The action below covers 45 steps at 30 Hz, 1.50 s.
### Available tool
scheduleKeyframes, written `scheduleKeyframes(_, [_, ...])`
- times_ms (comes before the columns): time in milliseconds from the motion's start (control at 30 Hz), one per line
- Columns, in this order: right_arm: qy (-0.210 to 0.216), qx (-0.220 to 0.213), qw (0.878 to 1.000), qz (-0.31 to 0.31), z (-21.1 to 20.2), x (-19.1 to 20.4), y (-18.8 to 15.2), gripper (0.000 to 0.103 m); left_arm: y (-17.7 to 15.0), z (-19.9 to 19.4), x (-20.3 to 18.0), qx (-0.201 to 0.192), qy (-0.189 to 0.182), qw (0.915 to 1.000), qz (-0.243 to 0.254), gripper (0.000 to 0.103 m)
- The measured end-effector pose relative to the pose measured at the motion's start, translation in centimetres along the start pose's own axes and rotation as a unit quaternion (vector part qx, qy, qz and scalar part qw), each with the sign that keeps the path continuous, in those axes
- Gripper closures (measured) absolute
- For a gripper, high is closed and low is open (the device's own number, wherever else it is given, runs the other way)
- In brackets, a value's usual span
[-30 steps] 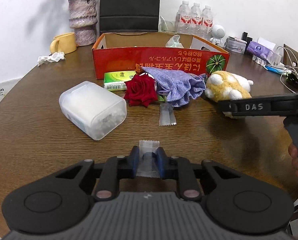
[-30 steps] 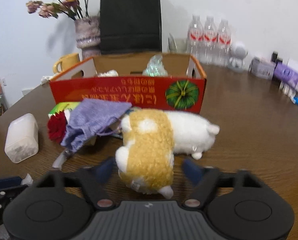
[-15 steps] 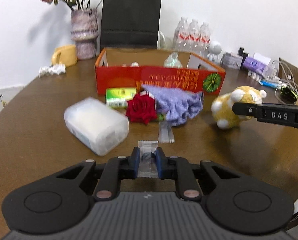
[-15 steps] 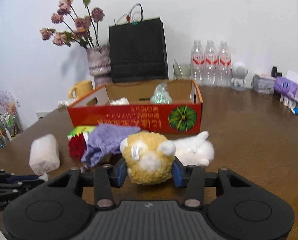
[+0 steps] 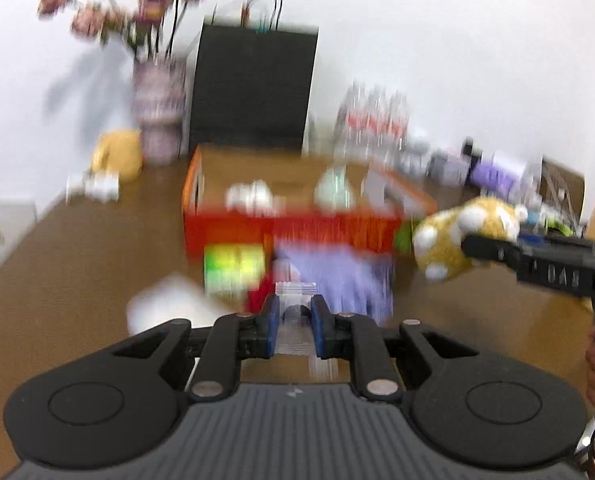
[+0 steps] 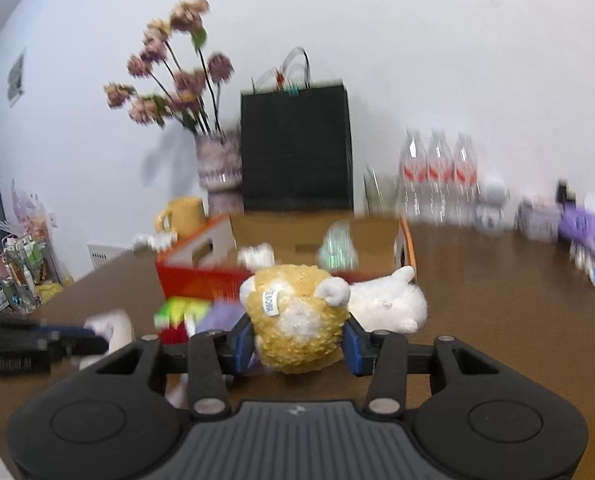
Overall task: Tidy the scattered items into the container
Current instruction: 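Carry wrapper with left tool while right tool lifts plush toy, drop both in box, then grasp clear plastic container with left tool while right tool grasps purple cloth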
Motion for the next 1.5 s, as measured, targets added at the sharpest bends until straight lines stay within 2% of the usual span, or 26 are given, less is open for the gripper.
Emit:
scheduleKeyframes(67, [0.003, -0.019, 1.0, -0.015, 0.9, -0.2, 2.6, 0.06, 3.6, 1.0, 0.2, -0.028, 0.004, 0.9995, 0.011, 0.086])
scheduleKeyframes(133, [0.001, -0.027, 0.999, -0.029, 2.8, -0.2, 5.3, 0.06, 7.2, 3.1, 0.4, -0.038, 0.006, 0.9992, 0.014, 0.086])
scheduleKeyframes(233, [-0.009, -0.014, 0.999, -0.05, 7.5, 0.0, 8.3, 0.06, 11.6, 8.3, 0.5, -0.024, 0.017, 0.9994, 0.021, 0.086])
scheduleKeyframes(300, [-0.012, 0.017, 0.998, -0.061, 11.8, 0.0, 9.4, 0.06, 13.3, 12.5, 0.8, 0.006, 0.035, 0.9992, 0.019, 0.086])
scheduleKeyframes(400, [-0.009, 0.085, 0.995, -0.049, 18.4, -0.6, 9.5, 0.06, 14.1, 19.7, 2.5, 0.088, 0.05, 0.9949, -0.003, 0.085])
scheduleKeyframes(467, [-0.004, 0.126, 0.992, -0.028, 21.8, -1.3, 8.8, 0.06, 13.5, 23.9, 3.7, 0.145, 0.061, 0.9873, -0.021, 0.085])
scheduleKeyframes(533, [-0.001, 0.158, 0.987, -0.014, 24.2, -1.8, 8.2, 0.059, 12.7, 26.7, 4.7, 0.184, 0.068, 0.9801, -0.031, 0.085])
scheduleKeyframes(633, [-0.004, 0.169, 0.986, -0.016, 25.9, -1.9, 7.7, 0.058, 11.9, 28.7, 5.6, 0.205, 0.079, 0.975, -0.035, 0.083])
scheduleKeyframes(667, [-0.006, 0.169, 0.985, -0.019, 26.2, -1.8, 7.6, 0.058, 11.9, 28.9, 5.7, 0.206, 0.078, 0.9748, -0.036, 0.08])
scheduleKeyframes(700, [-0.006, 0.17, 0.985, -0.02, 26.3, -1.6, 7.5, 0.056, 11.9, 29.0, 5.9, 0.206, 0.074, 0.975, -0.037, 0.071])
scheduleKeyframes(733, [-0.004, 0.173, 0.985, -0.02, 26.5, -1.6, 7.7, 0.052, 12.0, 28.9, 5.9, 0.204, 0.073, 0.9754, -0.039, 0.06])
scheduleKeyframes(767, [-0.001, 0.178, 0.984, -0.019, 26.6, -1.8, 7.7, 0.051, 12.1, 28.8, 5.8, 0.202, 0.074, 0.9758, -0.04, 0.054])
scheduleKeyframes(800, [0.001, 0.185, 0.982, -0.019, 26.8, -1.9, 7.7, 0.043, 12.2, 28.6, 5.7, 0.198, 0.073, 0.9766, -0.04, 0.045])
scheduleKeyframes(833, [0.004, 0.193, 0.981, -0.017, 26.9, -2.0, 7.6, 0.03, 12.3, 28.2, 5.7, 0.192, 0.071, 0.9779, -0.042, 0.037])
scheduleKeyframes(867, [0.006, 0.195, 0.981, -0.015, 26.8, -2.0, 7.6, 0.023, 12.5, 27.6, 5.9, 0.185, 0.069, 0.9794, -0.043, 0.033])
scheduleKeyframes(900, [0.006, 0.191, 0.981, -0.014, 26.4, -2.0, 7.7, 0.016, 12.7, 27.0, 5.9, 0.175, 0.069, 0.9812, -0.044, 0.022])
scheduleKeyframes(967, [0.006, 0.177, 0.984, -0.015, 25.2, -1.8, 8.1, 0.015, 13.3, 25.2, 5.7, 0.144, 0.069, 0.9862, -0.043, 0.012])
scheduleKeyframes(1033, [0.012, 0.161, 0.987, -0.007, 23.4, -1.8, 8.6, 0.007, 13.8, 22.6, 5.3, 0.108, 0.07, 0.991, -0.037, 0.0])
scheduleKeyframes(1133, [0.019, 0.135, 0.991, -0.005, 19.9, -1.7, 9.0, 0.001, 13.8, 18.1, 4.8, 0.061, 0.064, 0.9959, -0.021, 0.0])
scheduleKeyframes(1233, [0.025, 0.11, 0.994, -0.013, 15.5, -1.3, 8.6, 0.0, 12.6, 13.5, 4.5, 0.028, 0.057, 0.9979, -0.015, 0.0])
scheduleKeyframes(1367, [0.035, 0.092, 0.995, -0.024, 9.8, -0.3, 6.4, 0.0, 9.3, 8.1, 4.2, -0.001, 0.052, 0.9986, -0.003, 0.0])
scheduleKeyframes(1500, [0.046, 0.09, 0.995, -0.014, 5.4, 0.8, 3.1, 0.0, 4.9, 4.4, 4.3, -0.01, 0.047, 0.9988, -0.009, 0.0])
Point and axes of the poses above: each gripper's, at about its wrist camera, not at the fingertips, and z roughly the way its jaws point, x to its left, y to its top, the point moved 1 cm from there along z, roughly the way its jaws point, and after that the axes turned 4 degrees about -y, right-handed, at the moved point
